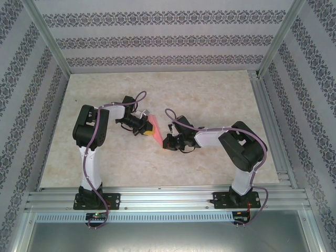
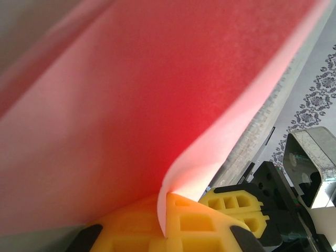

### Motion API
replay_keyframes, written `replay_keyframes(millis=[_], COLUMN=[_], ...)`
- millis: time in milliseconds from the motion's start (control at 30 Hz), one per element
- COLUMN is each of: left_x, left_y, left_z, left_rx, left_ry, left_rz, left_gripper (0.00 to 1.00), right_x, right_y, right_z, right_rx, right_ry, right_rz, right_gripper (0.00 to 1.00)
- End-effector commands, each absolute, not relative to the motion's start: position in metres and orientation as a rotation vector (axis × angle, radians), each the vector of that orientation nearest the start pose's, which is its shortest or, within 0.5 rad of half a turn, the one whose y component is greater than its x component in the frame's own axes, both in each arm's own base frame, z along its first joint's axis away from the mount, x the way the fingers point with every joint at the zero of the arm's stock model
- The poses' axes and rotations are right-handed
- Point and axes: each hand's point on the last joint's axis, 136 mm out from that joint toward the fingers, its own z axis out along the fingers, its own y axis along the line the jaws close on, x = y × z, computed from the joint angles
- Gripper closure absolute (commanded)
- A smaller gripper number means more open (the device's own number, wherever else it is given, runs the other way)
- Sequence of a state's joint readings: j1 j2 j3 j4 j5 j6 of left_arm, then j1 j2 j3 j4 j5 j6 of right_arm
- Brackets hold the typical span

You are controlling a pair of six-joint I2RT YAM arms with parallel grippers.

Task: Fold a paper plane with a square sheet of paper (pick it up from the middle)
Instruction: Fold the wing for the fifth time at the center of the table.

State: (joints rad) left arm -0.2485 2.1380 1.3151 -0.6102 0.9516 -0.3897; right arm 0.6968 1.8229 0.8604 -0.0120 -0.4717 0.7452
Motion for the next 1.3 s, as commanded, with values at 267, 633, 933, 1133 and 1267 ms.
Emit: replay_keyframes(millis=[267, 633, 933, 1133, 1267], left_x=[0.353, 0.353, 0.353, 0.354, 0.354], left_y=[-0.226, -0.226, -0.226, -0.228, -0.228], left_z=[0.015, 0.015, 0.015, 0.016, 0.015], left_rx=[-0.098, -0.098, -0.093, -0.089, -0.092], left_ry=[2.966, 2.967, 2.965, 2.949, 2.953], left_rz=[-1.466, -1.464, -1.471, -1.502, -1.502], left_gripper=[0.96, 0.96, 0.96, 0.96, 0.95], right_x=[0.264, 0.285, 0.318, 0.320, 0.319], right_y=[0.326, 0.336, 0.344, 0.346, 0.333], right_z=[0.014, 0.050, 0.046, 0.035, 0.019], right_rx=[-0.147, -0.164, -0.156, -0.182, -0.186], right_ry=[2.805, 2.707, 2.696, 2.733, 2.800], right_rz=[1.080, 1.189, 1.192, 1.131, 0.987], right_gripper=[0.95, 0.94, 0.93, 0.92, 0.92])
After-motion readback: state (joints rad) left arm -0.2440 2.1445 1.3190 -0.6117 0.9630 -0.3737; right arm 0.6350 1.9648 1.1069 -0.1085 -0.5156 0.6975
